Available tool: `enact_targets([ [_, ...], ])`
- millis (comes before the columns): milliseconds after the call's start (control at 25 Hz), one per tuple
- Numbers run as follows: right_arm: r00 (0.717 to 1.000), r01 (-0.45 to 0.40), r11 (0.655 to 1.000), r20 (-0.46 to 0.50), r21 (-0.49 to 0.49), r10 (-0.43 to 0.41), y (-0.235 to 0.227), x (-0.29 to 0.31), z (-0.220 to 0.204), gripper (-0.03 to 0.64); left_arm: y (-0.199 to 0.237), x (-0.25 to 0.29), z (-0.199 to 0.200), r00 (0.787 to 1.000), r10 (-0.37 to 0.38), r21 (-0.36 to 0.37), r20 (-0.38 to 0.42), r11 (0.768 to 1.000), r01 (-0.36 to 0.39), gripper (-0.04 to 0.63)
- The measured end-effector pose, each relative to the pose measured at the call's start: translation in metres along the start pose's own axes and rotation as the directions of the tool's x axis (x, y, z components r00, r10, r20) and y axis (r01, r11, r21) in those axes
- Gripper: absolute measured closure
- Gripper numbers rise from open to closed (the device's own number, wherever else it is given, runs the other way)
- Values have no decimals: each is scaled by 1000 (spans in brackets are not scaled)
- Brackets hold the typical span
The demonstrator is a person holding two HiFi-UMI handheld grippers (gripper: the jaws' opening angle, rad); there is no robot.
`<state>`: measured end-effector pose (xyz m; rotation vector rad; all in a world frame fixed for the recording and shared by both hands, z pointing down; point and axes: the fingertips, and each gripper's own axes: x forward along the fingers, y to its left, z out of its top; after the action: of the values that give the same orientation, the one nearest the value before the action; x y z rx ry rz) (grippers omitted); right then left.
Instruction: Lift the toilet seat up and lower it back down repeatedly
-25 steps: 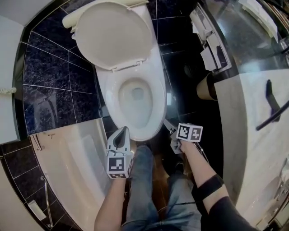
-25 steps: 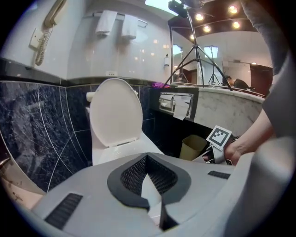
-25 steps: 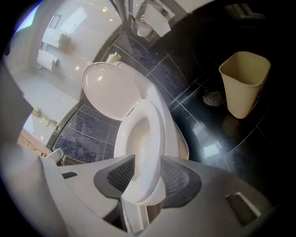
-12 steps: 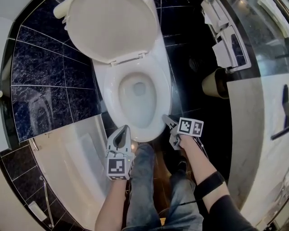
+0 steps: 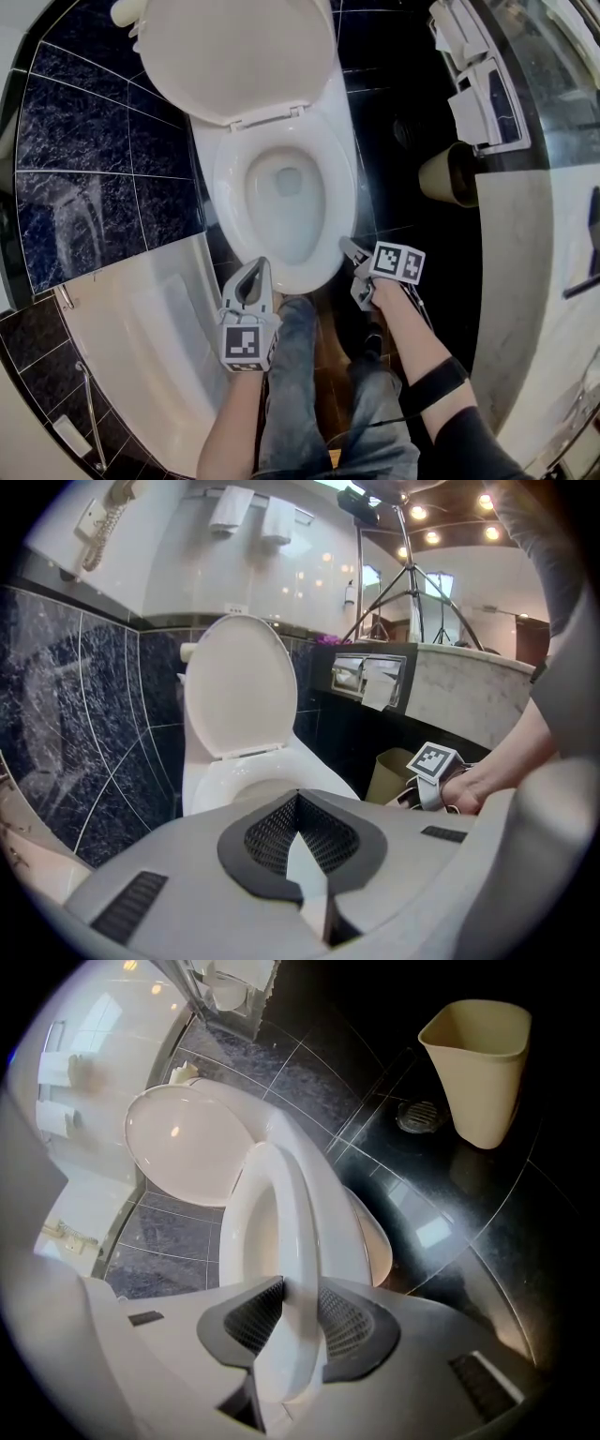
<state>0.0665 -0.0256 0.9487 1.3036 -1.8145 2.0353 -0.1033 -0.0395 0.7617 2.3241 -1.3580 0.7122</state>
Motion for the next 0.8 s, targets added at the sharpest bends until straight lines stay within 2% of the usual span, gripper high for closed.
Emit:
enact_targets([
  [520, 999, -1, 1000, -35, 16, 1, 26, -22, 4, 492, -13, -27, -27, 999, 0, -40, -45, 999, -1, 604],
  [640, 999, -2, 1000, -42, 21, 3, 38, -33, 7, 494, -18, -45, -44, 997, 6, -42, -79, 999, -9, 604],
  [800, 999, -13, 999, -38, 36, 14, 60, -49, 14, 497, -21, -69, -92, 984, 33, -58, -177, 997, -44, 604],
])
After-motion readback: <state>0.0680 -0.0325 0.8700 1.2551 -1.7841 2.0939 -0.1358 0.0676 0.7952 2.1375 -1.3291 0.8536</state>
